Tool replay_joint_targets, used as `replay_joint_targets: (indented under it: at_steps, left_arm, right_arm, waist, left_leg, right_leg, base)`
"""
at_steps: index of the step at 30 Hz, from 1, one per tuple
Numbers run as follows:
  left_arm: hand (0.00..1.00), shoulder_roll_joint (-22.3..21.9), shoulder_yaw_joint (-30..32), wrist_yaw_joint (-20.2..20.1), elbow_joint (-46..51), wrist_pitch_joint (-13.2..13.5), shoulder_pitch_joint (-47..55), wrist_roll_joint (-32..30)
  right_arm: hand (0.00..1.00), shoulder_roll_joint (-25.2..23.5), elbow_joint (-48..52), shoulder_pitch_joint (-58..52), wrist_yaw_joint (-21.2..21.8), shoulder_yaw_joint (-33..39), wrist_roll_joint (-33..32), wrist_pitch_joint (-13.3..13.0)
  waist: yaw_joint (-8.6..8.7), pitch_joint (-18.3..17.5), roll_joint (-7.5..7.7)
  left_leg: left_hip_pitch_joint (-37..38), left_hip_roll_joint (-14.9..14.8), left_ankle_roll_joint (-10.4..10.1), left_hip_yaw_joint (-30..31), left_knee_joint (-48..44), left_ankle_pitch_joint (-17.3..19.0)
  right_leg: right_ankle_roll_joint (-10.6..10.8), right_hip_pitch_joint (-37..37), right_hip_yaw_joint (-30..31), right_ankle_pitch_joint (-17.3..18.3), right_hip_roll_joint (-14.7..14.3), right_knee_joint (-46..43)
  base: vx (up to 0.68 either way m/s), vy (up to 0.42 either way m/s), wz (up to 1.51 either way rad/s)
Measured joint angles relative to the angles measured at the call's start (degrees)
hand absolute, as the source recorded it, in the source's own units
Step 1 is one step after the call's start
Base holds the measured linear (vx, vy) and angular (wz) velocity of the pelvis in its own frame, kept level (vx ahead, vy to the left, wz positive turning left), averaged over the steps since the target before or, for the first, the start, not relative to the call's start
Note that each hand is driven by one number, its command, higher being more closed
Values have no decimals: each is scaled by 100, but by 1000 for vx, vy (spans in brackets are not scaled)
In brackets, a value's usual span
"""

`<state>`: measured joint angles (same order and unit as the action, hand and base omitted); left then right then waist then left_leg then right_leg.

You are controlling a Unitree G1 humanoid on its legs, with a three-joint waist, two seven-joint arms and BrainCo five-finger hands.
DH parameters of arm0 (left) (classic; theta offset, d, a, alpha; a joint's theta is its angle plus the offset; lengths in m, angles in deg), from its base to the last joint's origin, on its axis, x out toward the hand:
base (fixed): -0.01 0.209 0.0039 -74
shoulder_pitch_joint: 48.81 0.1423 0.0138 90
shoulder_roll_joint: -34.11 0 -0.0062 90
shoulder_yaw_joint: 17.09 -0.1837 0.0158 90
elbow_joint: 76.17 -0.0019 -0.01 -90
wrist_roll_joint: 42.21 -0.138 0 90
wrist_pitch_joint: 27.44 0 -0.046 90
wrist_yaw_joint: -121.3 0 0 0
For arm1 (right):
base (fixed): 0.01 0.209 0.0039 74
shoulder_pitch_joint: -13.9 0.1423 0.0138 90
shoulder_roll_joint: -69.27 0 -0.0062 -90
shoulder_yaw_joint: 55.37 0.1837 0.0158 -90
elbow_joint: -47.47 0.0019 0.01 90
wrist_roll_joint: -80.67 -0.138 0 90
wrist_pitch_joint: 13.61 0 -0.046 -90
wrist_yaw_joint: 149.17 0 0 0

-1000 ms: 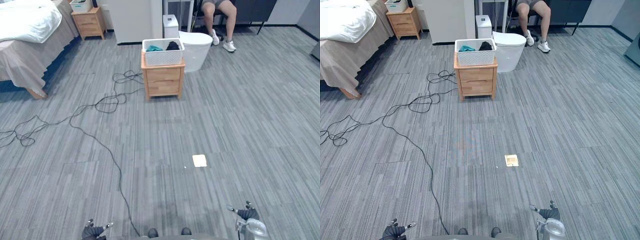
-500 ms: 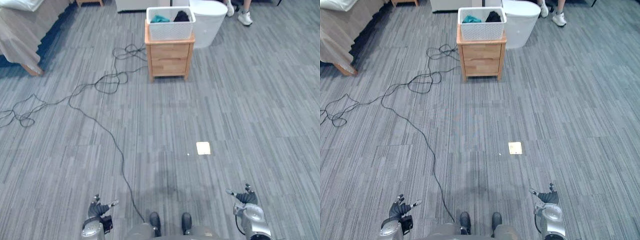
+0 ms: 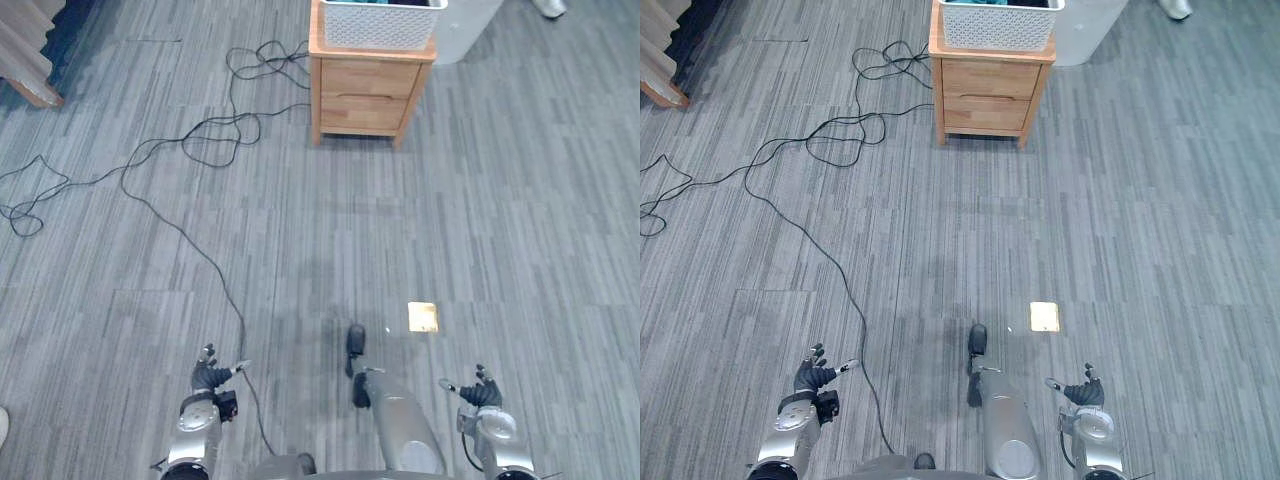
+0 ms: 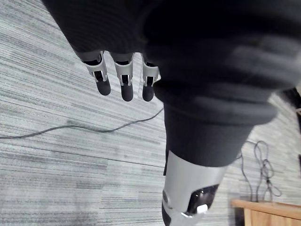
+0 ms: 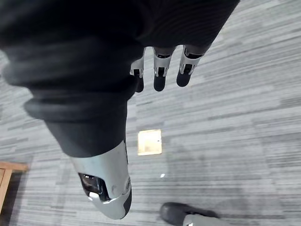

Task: Pick up the laundry basket with both hands and put the clothes into the washing machine.

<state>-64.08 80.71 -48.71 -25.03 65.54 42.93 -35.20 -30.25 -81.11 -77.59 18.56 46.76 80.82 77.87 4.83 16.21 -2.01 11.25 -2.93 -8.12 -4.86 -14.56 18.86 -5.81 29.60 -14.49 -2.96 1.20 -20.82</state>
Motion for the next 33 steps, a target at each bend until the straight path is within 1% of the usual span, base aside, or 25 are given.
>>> replay_joint_targets:
  at_steps: [1, 2, 3, 4, 6, 8, 9, 10, 12, 14, 15, 16, 17, 18, 19, 20, 21, 23, 25, 27, 28, 29, 30, 32, 33]
  left_arm:
    - [0, -38, 15, -2, 6, -2, 32, 0]
    - [0, -171, 85, -13, 27, -2, 149, -1]
    - [0, -249, 138, -24, 67, 2, 227, -1]
    - [0, -337, 159, -96, 202, 12, 350, 1]
    - [0, -450, 184, -130, 395, 6, 449, 5]
    - [0, -546, 188, -129, 510, 5, 506, 5]
    - [0, -560, 183, -133, 541, 4, 516, 4]
    - [0, -561, 182, -135, 584, 4, 619, 3]
    - [0, -563, 175, -136, 583, -2, 707, 5]
    - [0, -593, 175, -130, 549, -6, 872, 5]
    - [0, -537, 188, -124, 394, -14, 872, 6]
    - [0, -534, 184, -124, 331, -26, 826, 7]
    - [0, -504, 187, -125, 392, -22, 817, 7]
    - [0, -445, 172, -126, 390, -22, 838, 7]
    - [0, -460, 159, -136, 357, -22, 840, 7]
    - [0, -457, 116, -138, 313, -22, 817, 7]
    - [0, -449, 66, -133, 238, -22, 768, 8]
    - [0, -413, 56, -122, 136, -19, 754, 7]
    - [0, -351, 63, -116, 96, -9, 760, 9]
    - [0, -261, 71, -118, -4, 14, 649, 15]
    - [0, -261, 80, -114, -76, 12, 568, 18]
    - [0, -253, 82, -115, -139, 11, 527, 19]
    - [0, -171, 98, -114, -296, 10, 502, 19]
    - [0, -118, 131, -113, -408, 4, 534, 20]
    - [0, -148, 133, -114, -449, 3, 563, 20]
  right_arm:
    - [0, -34, 65, -16, 7, -43, 1, 5]
    - [0, -60, 265, -97, 11, -183, 2, 9]
    - [0, -80, 398, -147, 9, -254, 3, 6]
    - [0, -148, 687, -236, 2, -310, -4, -14]
    - [0, -282, 1114, -274, -14, -383, -29, -99]
    - [0, -316, 1281, -272, -15, -394, -68, -104]
    - [0, -325, 1312, -281, -14, -399, -70, -107]
    - [0, -343, 1310, -267, -11, -411, -68, -104]
    - [0, -343, 1298, -257, -18, -403, -66, -101]
    - [0, -261, 1170, -262, -28, -402, -57, -117]
    - [0, -260, 817, -204, -29, -396, -45, -101]
    - [0, -275, 669, -181, -18, -402, -19, -93]
    - [0, -364, 590, -174, -13, -374, 9, -91]
    - [0, -422, 590, -210, -5, -371, 57, -92]
    - [0, -429, 589, -226, -3, -370, 67, -93]
    - [0, -438, 561, -216, 10, -393, 132, -93]
    - [0, -435, 544, -158, 17, -428, 227, -98]
    - [0, -411, 503, -109, 21, -602, 273, -100]
    - [0, -417, 503, -90, 31, -752, 275, -114]
    - [0, -379, 368, 0, 54, -761, 273, -108]
    - [0, -310, 269, 22, 79, -756, 271, -100]
    - [0, -282, 199, 45, 86, -753, 270, -98]
    - [0, -296, 101, 80, 107, -755, 269, -88]
    - [0, -287, 96, 75, 114, -747, 270, -79]
    - [0, -240, 71, 75, 122, -749, 272, -56]
  waist:
    - [-7, 1, -1]
    - [2, 14, -21]
    - [-16, 26, -50]
    - [-78, 44, -72]
    - [-307, 55, -29]
    - [-491, 68, -10]
    - [-582, 69, -4]
    - [-664, 109, 67]
    - [-735, 143, 175]
    - [-749, 75, 131]
    - [-754, 5, 215]
    - [-768, -66, 315]
    - [-878, -159, 513]
    - [-876, -232, 644]
    - [-855, -244, 663]
    - [-810, -255, 707]
    - [-709, -249, 698]
    - [-645, -249, 643]
    - [-570, -282, 543]
    - [-538, -288, 514]
    - [-535, -244, 442]
    - [-515, -238, 439]
    - [-452, -223, 538]
    - [-356, -231, 743]
    - [-327, -227, 743]
  left_leg:
    - [-81, -30, -278, -64, -453, -193]
    - [-440, -190, -494, -148, -1825, -923]
    - [-701, -349, -548, -183, -2667, -1167]
    - [-1267, -689, -371, -306, -4237, -1053]
    - [-2420, -1018, 312, -624, -5437, -648]
    - [-3151, -1049, 638, -811, -4863, -447]
    - [-3292, -1047, 671, -856, -4459, -425]
    - [-3550, -959, 657, -871, -3510, -434]
    - [-3757, -694, 326, -691, -1835, -689]
    - [-3781, -605, -24, -325, -200, -1099]
    - [-3707, -522, 241, -341, -261, -1984]
    - [-3704, -407, 462, -326, -299, -2203]
    - [-3775, -283, 856, -428, -726, -2050]
    - [-3730, -241, 997, -641, -1223, -1590]
    - [-3614, -193, 1037, -673, -1394, -1357]
    - [-3235, -104, 1156, -802, -1453, -1039]
    - [-2798, 28, 1242, -834, -1332, -857]
    - [-1923, 99, 1255, -979, -753, -772]
    - [-1266, 77, 1245, -1086, -132, -774]
    - [-919, 67, 1217, -1131, 164, -784]
    - [-760, -1, 1139, -1154, 271, -738]
    - [-635, -63, 1058, -1158, 372, -691]
    - [-416, 12, 939, -1183, 573, -657]
    - [-143, 129, 617, -1167, 627, -462]
    - [-6, 103, 528, -1120, 632, -357]
  right_leg:
    - [-31, -105, -7, 210, -2, -160]
    - [-28, -590, -15, 605, -58, -227]
    - [-34, -904, 5, 744, -121, -167]
    - [-47, -1469, 48, 981, -264, -42]
    - [-62, -2331, 271, 1290, -393, 320]
    - [22, -2853, 517, 1422, -394, 670]
    - [65, -2997, 593, 1462, -378, 763]
    - [185, -3272, 754, 1605, -291, 877]
    - [367, -3629, 971, 1862, -54, 956]
    - [629, -3992, 1198, 2173, 71, 1113]
    - [698, -4187, 1364, 2321, 249, 1114]
    - [699, -4170, 1426, 2315, 363, 1063]
    - [825, -4032, 1603, 2219, 612, 692]
    - [1126, -3850, 1684, 2046, 791, -17]
    - [1323, -3720, 1699, 1900, 847, -528]
    - [1700, -3241, 1716, 1475, 1035, -1929]
    - [1610, -2718, 1571, 1445, 1215, -3305]
    - [1191, -2106, 1173, 1653, 1301, -4195]
    - [1024, -1618, 536, 1786, 1304, -3847]
    - [981, -1195, 79, 1853, 1243, -2666]
    - [1006, -1071, 4, 1742, 1060, -1508]
    - [1107, -1028, 30, 1425, 894, -437]
    - [1344, -998, 130, 714, 827, 1083]
    - [1269, -863, 399, 396, 908, 1394]
    - [1088, -847, 570, -150, 854, 1194]
  base:
    - [750, -193, -1]
    - [628, -163, 4]
    - [748, -173, -1]
    - [653, -126, -18]
    - [688, -75, -31]
    - [584, 22, -44]
    - [657, 97, -68]
    - [681, 161, -60]
    - [540, 171, -51]
    - [563, 285, -60]
    - [648, 363, -58]
    - [830, 461, -63]
    - [881, 447, -55]
    - [906, 461, -53]
    - [625, 309, -34]
    - [681, 319, -18]
    - [635, 269, -14]
    - [556, 201, -23]
    - [444, 119, -30]
    - [401, 27, -12]
    - [371, -49, -2]
    - [449, -81, -1]
    - [385, -89, 3]
    - [438, -181, 12]
    - [461, -246, 11]
